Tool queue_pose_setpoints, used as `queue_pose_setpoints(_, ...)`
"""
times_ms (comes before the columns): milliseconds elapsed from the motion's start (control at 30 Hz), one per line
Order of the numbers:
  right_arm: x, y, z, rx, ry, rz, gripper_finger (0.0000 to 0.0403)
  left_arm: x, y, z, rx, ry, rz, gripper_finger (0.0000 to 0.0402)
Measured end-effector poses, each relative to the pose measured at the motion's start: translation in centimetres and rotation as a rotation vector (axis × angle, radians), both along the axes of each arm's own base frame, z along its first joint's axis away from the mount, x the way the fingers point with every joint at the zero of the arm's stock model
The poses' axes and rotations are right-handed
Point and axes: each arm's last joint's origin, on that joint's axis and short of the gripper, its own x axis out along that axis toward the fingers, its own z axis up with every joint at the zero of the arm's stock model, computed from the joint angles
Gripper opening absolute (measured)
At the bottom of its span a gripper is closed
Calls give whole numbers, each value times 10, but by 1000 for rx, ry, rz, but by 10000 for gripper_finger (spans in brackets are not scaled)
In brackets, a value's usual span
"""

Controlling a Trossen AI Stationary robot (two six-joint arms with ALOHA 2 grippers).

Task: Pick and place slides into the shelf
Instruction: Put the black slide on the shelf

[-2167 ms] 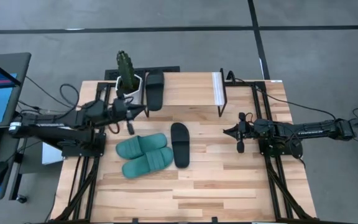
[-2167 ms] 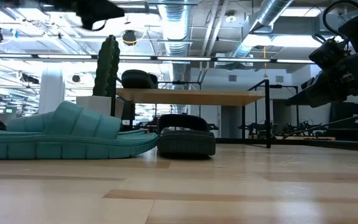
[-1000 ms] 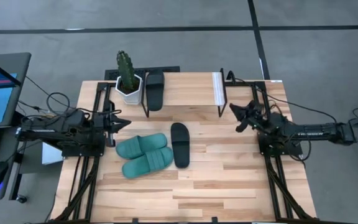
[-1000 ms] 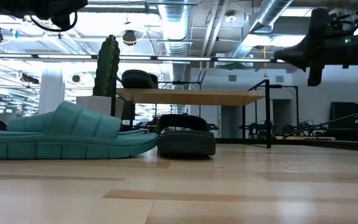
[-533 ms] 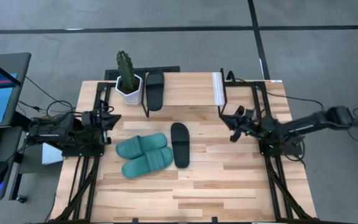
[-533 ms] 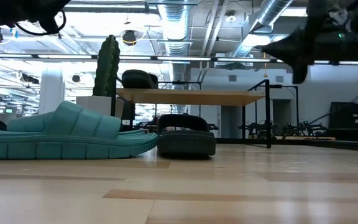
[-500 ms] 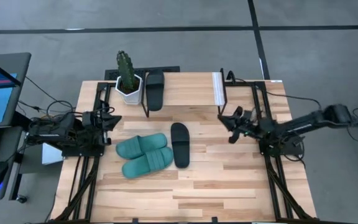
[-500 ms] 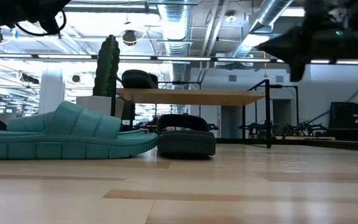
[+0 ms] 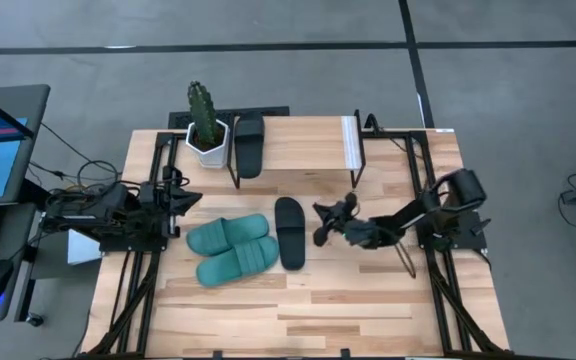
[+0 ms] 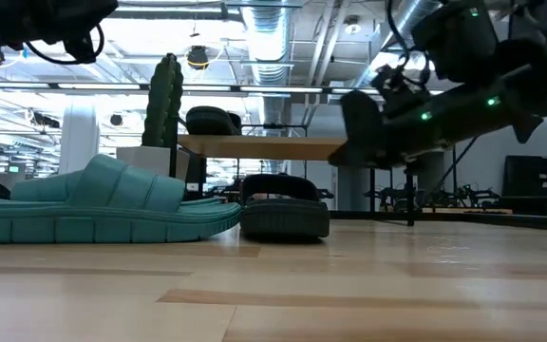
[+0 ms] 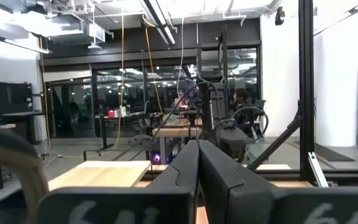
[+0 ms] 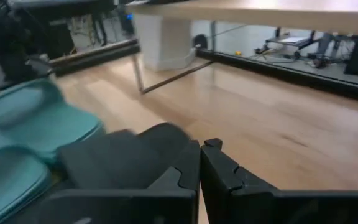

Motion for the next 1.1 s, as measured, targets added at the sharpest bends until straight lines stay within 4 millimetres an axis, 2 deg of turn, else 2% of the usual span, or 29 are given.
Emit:
queue_pose_setpoints(200, 19, 16, 3, -78, 130, 56, 2, 0, 0, 0, 1, 5, 1, 0)
queue_pose_setpoints(300, 27, 24, 8, -109, 240, 77, 19, 0, 0, -1, 1, 6, 1, 0)
queue_pose_setpoints(533, 46, 45, 29, -177, 464, 130, 106, 0, 0, -1, 0, 8, 1, 0)
queue_pose_setpoints(700, 53, 56, 43, -196, 526, 162, 180, 0, 0, -1, -4, 16, 0, 0)
queue_pose_setpoints(867, 57, 49, 44, -123, 596, 250, 231, 1, 0, -2, -6, 23, 0, 0)
queue_pose_setpoints(1100, 64, 36, 26, -144, 669, 271, 227, 1, 0, -2, -6, 23, 0, 0)
